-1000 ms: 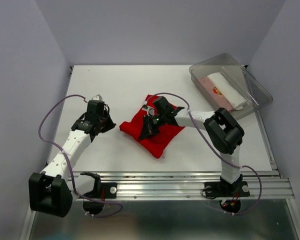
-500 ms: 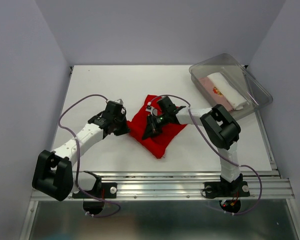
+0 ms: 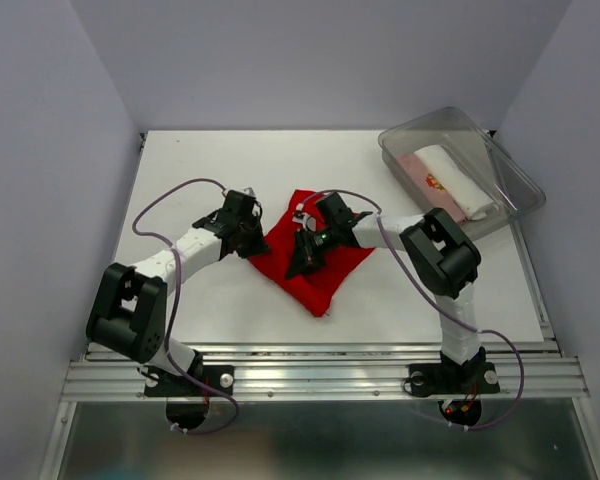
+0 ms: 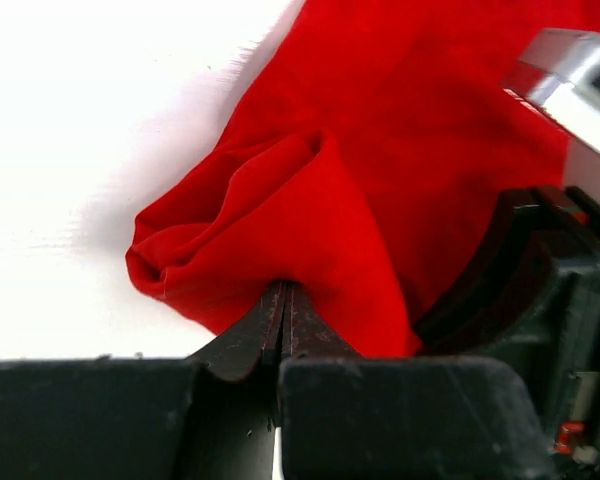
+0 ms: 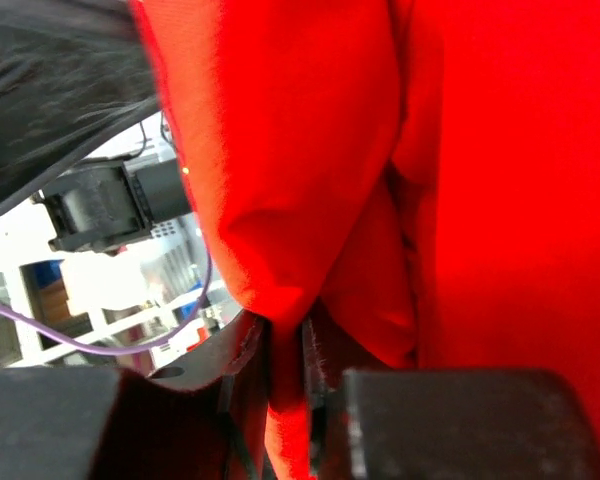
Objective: Roll the t-shirts
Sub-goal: Roll the T-shirt to the center of the board.
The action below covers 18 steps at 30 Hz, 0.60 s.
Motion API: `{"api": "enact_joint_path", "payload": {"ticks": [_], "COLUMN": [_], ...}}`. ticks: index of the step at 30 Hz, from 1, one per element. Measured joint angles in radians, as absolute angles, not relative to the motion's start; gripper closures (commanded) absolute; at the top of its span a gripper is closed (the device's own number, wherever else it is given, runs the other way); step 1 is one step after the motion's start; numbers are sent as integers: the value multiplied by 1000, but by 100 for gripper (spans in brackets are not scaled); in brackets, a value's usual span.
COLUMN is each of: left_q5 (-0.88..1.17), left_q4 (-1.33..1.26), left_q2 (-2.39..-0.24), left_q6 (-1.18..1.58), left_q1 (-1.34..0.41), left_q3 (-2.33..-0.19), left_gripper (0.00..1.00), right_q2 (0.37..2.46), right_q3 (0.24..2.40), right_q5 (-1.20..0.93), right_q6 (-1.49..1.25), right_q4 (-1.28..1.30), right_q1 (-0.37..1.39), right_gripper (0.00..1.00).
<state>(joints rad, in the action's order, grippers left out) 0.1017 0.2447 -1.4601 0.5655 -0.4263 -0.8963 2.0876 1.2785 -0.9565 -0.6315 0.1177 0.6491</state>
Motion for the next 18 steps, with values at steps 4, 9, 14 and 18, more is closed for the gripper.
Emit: {"api": "enact_joint_path", "payload": {"ticks": [4,9,14,18], "left_q5": [96,80,49,37], "left_q4": [234,233,236,249], "left_q2": [-1506,-1509,-1490,-1436], "left_q6": [566,578,602,618], "left_q1": [-426,-426,-426,-424], "left_q3": [-899,-899,-883,-857], "left_gripper": [100,100,100,100], "right_q2": [2064,1948,1804,1663], "right_q3": [1273,1239,1181,1080], "right_q5": [-927,-859,-750,-555], "right_q6": [-628,-594,-532,-464], "right_q4": [122,149,196,249], "right_q1": [647,647,651,697], "right_gripper": [41,32,25,16]}}
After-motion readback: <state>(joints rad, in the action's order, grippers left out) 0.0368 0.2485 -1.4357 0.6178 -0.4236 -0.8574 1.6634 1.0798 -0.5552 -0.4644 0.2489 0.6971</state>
